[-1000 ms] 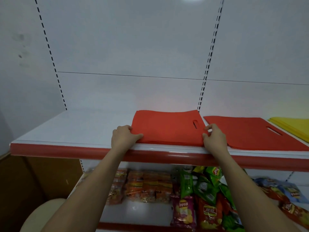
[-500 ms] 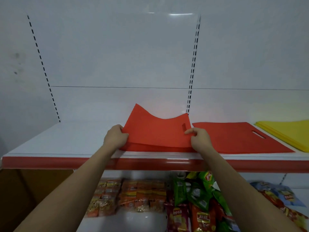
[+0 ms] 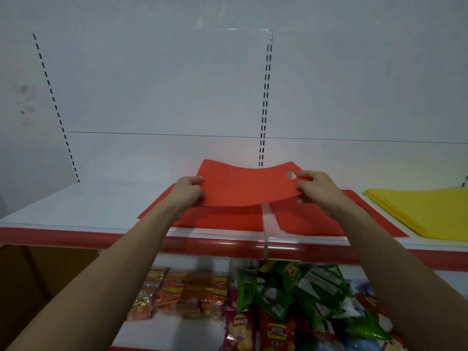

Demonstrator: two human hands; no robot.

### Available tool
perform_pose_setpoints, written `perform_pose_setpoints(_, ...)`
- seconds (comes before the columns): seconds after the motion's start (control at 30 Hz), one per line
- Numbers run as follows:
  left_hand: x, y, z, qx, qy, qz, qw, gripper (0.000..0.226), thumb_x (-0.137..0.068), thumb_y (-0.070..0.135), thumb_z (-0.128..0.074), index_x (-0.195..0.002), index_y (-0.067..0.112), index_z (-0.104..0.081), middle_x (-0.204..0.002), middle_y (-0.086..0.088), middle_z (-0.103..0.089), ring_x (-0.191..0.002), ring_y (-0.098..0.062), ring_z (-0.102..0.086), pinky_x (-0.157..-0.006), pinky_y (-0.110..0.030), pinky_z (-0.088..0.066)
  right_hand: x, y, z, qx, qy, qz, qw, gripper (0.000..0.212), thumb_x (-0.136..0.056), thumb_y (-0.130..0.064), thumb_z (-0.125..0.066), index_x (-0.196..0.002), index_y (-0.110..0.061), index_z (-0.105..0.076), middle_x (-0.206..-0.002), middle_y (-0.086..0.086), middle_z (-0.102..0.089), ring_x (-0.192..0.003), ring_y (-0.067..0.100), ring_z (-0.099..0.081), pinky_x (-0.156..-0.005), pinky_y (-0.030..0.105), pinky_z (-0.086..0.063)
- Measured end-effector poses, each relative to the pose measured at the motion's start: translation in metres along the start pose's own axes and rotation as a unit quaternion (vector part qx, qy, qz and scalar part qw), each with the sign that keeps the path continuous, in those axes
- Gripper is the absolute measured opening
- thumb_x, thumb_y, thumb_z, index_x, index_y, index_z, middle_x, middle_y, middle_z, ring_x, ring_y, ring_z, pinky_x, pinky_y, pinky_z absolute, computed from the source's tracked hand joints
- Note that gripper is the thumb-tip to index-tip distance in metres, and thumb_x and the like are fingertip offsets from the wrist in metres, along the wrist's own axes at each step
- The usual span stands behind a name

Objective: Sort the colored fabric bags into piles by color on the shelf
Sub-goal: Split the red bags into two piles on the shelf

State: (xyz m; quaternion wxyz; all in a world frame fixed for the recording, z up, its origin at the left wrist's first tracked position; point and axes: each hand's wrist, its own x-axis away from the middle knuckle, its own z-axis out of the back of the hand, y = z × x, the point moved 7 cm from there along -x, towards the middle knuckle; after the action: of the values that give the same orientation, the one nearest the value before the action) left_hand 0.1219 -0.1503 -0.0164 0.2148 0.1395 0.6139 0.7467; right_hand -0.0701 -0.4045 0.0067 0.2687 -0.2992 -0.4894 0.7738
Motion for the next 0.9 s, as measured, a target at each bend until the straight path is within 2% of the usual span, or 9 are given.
perform_pose_setpoints(0.1,0.006,0.004,-0.043,-0.018,-0.007,0.002,1.0,0.069,-0.08,-0.014,-0.061,-0.144,0.003,-0.044,-0.114,-0.018,-0.061,-0.076,-0.02,-0.06,-0.066,-0.028,-0.054,-0.005,0.02,0.038,0.01,-0.004,-0.015,1.0,0.054,-0.088,0.006,-0.051,-0.141,-0.002,-0.044,-0.118,0.015,-0.055,-0.065,0.02,-0.06,-0.048,0.021,-0.054)
perform_pose_setpoints(0.2,0.007,0.008,-0.083,-0.036,0.004,-0.003,0.999,0.07,-0.079,-0.01,-0.067,-0.144,-0.001,-0.042,-0.117,-0.02,-0.062,-0.083,-0.023,-0.062,-0.073,-0.03,-0.055,-0.01,0.043,0.075,0.03,0.004,-0.025,0.999,0.057,-0.085,0.01,-0.053,-0.141,-0.002,-0.045,-0.119,0.016,-0.055,-0.066,0.019,-0.061,-0.047,0.02,-0.054)
perform_pose_setpoints(0.33,0.012,0.011,-0.132,-0.079,0.003,-0.007,0.997,0.072,-0.078,-0.007,-0.071,-0.143,-0.002,-0.043,-0.125,-0.017,-0.061,-0.105,-0.028,-0.064,-0.097,-0.039,-0.052,-0.014,0.071,0.116,0.071,0.027,-0.03,0.997,0.056,-0.084,0.014,-0.052,-0.138,0.002,-0.048,-0.105,0.018,-0.059,-0.055,0.019,-0.058,-0.044,0.017,-0.052)
perform_pose_setpoints(0.47,0.018,0.009,-0.174,-0.159,-0.013,-0.016,0.987,0.058,-0.08,-0.004,-0.071,-0.135,-0.001,-0.053,-0.11,-0.01,-0.063,-0.11,-0.029,-0.063,-0.092,-0.032,-0.05,-0.021,0.1,0.138,0.154,0.027,-0.04,0.987,0.052,-0.081,0.011,-0.056,-0.132,0.005,-0.052,-0.069,0.013,-0.063,-0.041,0.014,-0.06,-0.045,0.02,-0.05)
perform_pose_setpoints(0.53,0.019,0.003,-0.19,-0.193,-0.022,-0.006,0.981,0.054,-0.084,0.002,-0.068,-0.136,0.002,-0.053,-0.113,-0.01,-0.062,-0.114,-0.031,-0.06,-0.093,-0.032,-0.048,-0.025,0.113,0.147,0.207,0.034,-0.037,0.977,0.043,-0.079,0.006,-0.061,-0.122,0.005,-0.06,-0.077,0.018,-0.067,-0.069,0.026,-0.069,-0.064,0.03,-0.052)
perform_pose_setpoints(0.6,0.018,-0.005,-0.203,-0.247,-0.024,-0.002,0.969,0.058,-0.086,0.013,-0.066,-0.141,0.007,-0.049,-0.132,-0.014,-0.058,-0.126,-0.032,-0.05,-0.106,-0.035,-0.042,-0.026,0.124,0.156,0.251,0.043,-0.035,0.966,0.034,-0.077,-0.002,-0.065,-0.111,0.002,-0.067,-0.097,0.02,-0.07,-0.092,0.034,-0.065,-0.071,0.03,-0.044)
perform_pose_setpoints(0.77,0.022,-0.016,-0.227,-0.394,-0.045,-0.014,0.918,0.061,-0.093,0.035,-0.057,-0.149,0.02,-0.038,-0.147,-0.011,-0.046,-0.139,-0.033,-0.034,-0.111,-0.041,-0.032,-0.029,0.142,0.172,0.329,0.04,-0.056,0.942,0.02,-0.077,-0.01,-0.067,-0.092,0.003,-0.068,-0.089,0.021,-0.067,-0.089,0.037,-0.063,-0.064,0.031,-0.041)
perform_pose_setpoints(0.83,0.02,-0.013,-0.232,-0.428,-0.048,-0.028,0.902,0.062,-0.095,0.038,-0.054,-0.151,0.022,-0.034,-0.151,-0.008,-0.042,-0.141,-0.033,-0.028,-0.112,-0.042,-0.029,-0.029,0.148,0.175,0.355,0.032,-0.072,0.931,0.023,-0.079,-0.014,-0.065,-0.095,0.002,-0.067,-0.092,0.02,-0.066,-0.096,0.036,-0.063,-0.067,0.031,-0.042)
perform_pose_setpoints(0.9,0.017,-0.009,-0.235,-0.444,-0.049,-0.04,0.894,0.065,-0.095,0.04,-0.054,-0.153,0.021,-0.031,-0.156,-0.006,-0.036,-0.143,-0.033,-0.024,-0.114,-0.043,-0.028,-0.029,0.15,0.178,0.384,0.032,-0.08,0.919,0.034,-0.083,-0.024,-0.064,-0.11,-0.004,-0.065,-0.112,0.019,-0.062,-0.112,0.036,-0.055,-0.081,0.034,-0.045)
